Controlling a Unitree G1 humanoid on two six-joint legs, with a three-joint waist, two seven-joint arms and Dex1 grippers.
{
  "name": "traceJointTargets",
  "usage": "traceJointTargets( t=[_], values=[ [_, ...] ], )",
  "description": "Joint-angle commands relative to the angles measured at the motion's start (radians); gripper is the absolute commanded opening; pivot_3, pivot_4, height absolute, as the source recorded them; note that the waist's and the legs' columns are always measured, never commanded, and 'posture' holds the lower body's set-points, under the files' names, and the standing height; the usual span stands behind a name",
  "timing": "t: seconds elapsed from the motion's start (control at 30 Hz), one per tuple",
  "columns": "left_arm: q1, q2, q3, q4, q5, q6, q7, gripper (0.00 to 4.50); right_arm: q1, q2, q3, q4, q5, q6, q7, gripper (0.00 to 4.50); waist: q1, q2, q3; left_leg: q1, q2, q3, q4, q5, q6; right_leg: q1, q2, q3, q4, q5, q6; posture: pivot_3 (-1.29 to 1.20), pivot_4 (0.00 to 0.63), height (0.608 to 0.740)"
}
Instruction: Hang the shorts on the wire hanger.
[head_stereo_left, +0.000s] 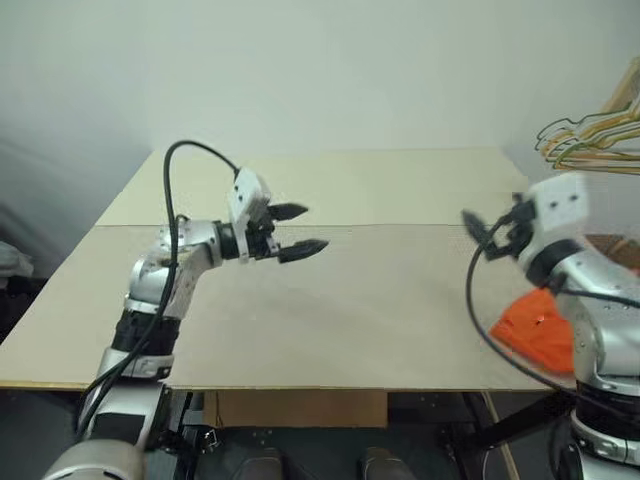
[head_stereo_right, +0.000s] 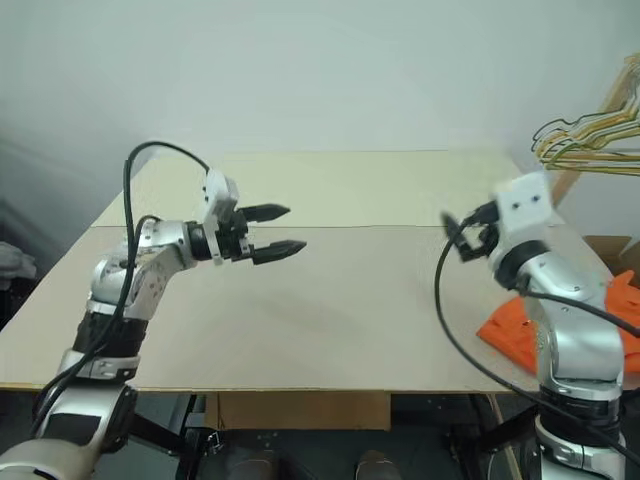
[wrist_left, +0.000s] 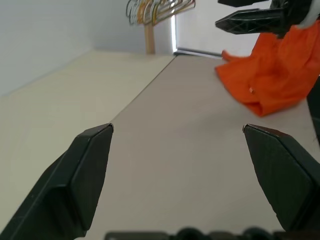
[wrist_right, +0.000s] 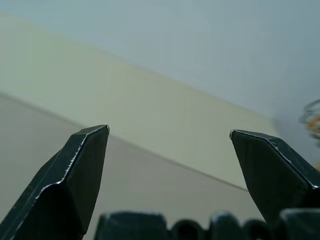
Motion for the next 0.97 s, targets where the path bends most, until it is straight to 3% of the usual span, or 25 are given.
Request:
traceJointTargets(
  t=[0.03, 0.27, 0.6, 0.97],
  values=[
    [0.038, 0.042, 0.008, -0.097, 0.003, -0.020, -0.020, 4.50, 0.063, -0.042, 0.052, -0.040, 0.048, -0.088, 0.152, 4.48, 0.018, -0.001, 0.001, 0.000, 0.000, 0.000, 0.000, 0.000, 0.000, 0.000, 0.000, 0.000, 0.000, 0.000, 0.000, 0.26, 0.000, 0.740],
    [0.099, 0.087, 0.034, -0.165, -0.012, 0.005, -0.002, 4.50, -0.009, -0.055, 0.065, 0.040, 0.057, -0.118, 0.202, 4.48, 0.065, -0.008, 0.004, 0.000, 0.000, 0.000, 0.004, 0.000, 0.000, 0.000, 0.000, -0.001, 0.001, -0.002, 0.005, 0.27, 0.000, 0.740],
    [0.095, 0.093, 0.045, -0.178, -0.024, 0.020, 0.009, 4.50, 0.008, -0.051, 0.080, 0.034, 0.047, -0.133, 0.204, 4.48, 0.126, -0.011, 0.004, -0.004, 0.001, 0.000, 0.003, 0.001, 0.001, -0.003, 0.001, -0.001, -0.001, 0.002, -0.002, 0.31, 0.000, 0.740],
    [0.010, 0.065, 0.033, -0.127, -0.062, 0.055, -0.022, 4.50, 0.082, -0.067, 0.003, -0.041, 0.065, -0.098, 0.163, 4.48, 0.137, -0.011, 0.004, -0.005, 0.001, 0.000, 0.005, 0.001, 0.001, -0.003, 0.001, -0.002, -0.001, 0.000, 0.002, 0.25, 0.000, 0.740]
  ],
)
